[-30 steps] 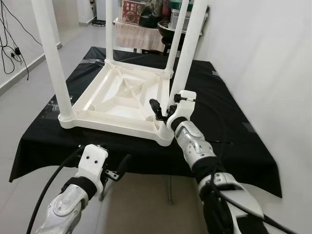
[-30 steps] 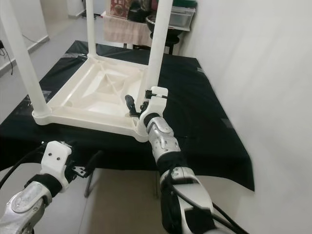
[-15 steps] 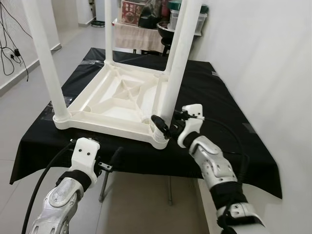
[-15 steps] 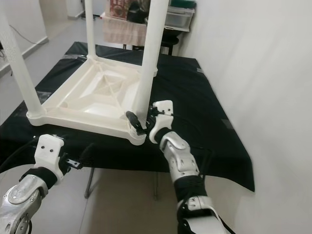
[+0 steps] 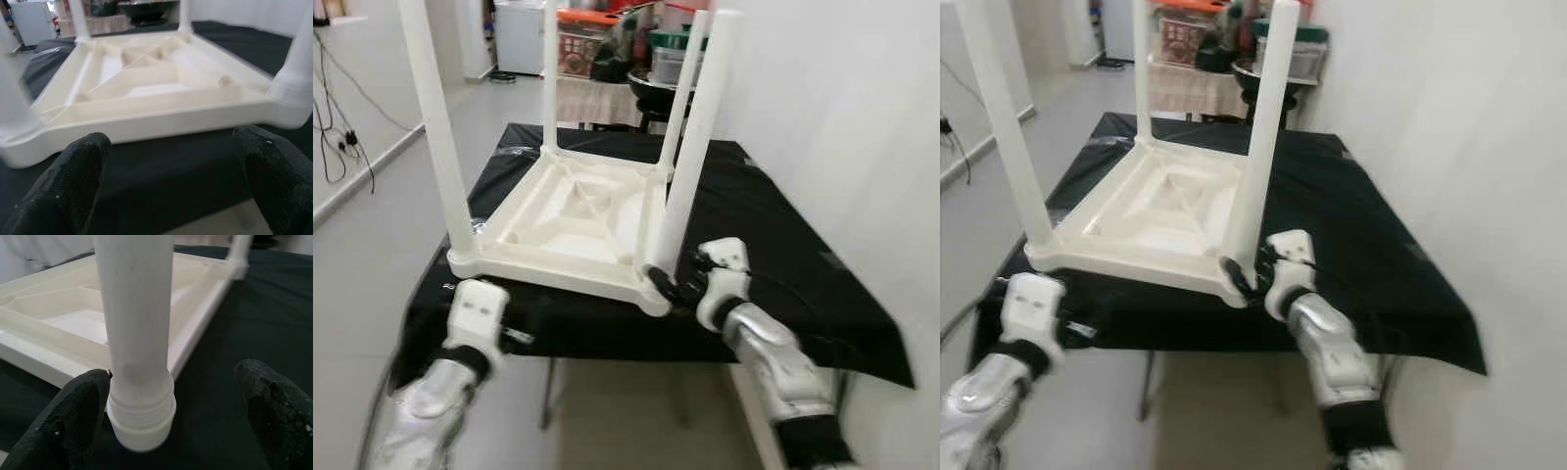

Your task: Building children table

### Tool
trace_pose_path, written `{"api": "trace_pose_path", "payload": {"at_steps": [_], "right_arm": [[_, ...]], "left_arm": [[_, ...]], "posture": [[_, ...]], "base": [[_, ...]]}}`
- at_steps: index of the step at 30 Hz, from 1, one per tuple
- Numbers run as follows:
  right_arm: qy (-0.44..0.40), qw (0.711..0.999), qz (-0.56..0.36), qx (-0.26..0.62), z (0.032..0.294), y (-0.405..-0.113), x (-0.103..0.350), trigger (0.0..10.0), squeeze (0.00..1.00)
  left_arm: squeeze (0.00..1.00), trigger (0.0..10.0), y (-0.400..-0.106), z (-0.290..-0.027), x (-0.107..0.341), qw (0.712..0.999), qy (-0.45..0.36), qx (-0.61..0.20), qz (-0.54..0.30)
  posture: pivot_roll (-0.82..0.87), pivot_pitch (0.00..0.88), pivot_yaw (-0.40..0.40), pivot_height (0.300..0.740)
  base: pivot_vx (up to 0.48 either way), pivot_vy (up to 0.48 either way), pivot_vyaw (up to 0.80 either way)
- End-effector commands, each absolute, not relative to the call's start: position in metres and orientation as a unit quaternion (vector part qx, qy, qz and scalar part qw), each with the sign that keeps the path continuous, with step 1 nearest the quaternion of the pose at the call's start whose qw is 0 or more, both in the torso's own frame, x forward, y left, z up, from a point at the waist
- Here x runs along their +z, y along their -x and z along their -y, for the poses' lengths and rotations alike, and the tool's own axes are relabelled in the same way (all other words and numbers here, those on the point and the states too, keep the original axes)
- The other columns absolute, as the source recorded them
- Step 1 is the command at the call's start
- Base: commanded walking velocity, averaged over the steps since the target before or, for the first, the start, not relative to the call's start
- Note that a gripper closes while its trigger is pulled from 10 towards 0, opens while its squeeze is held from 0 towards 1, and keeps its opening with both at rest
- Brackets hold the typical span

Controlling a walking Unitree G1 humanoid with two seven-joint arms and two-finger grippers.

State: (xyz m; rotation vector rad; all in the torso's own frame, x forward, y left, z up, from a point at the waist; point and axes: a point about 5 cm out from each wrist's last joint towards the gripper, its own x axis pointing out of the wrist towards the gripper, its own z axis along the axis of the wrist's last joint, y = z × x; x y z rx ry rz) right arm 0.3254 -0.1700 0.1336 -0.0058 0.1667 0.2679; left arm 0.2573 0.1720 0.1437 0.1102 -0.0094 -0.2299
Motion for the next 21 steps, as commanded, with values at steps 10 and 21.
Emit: {"api": "trace_pose_path", "payload": {"at_steps": [10,21], "right_arm": [[0.011,0.988,-0.087,0.124,0.156,-0.330,0.141,10.0,0.00],[-0.019,0.987,-0.073,0.144,0.148,-0.318,0.145,10.0,0.00]], "left_arm": [[0.00,10.0,-0.256,-0.168,0.144,0.988,-0.066,-0.140,0.012],[0.00,10.0,-0.246,-0.164,0.140,0.987,-0.038,-0.153,0.006]], "posture": [[0.01,0.000,-0.103,0.740],[0.00,0.000,-0.109,0.740]], "base": [[0.000,0.000,0.00],[0.000,0.000,0.00]]}}
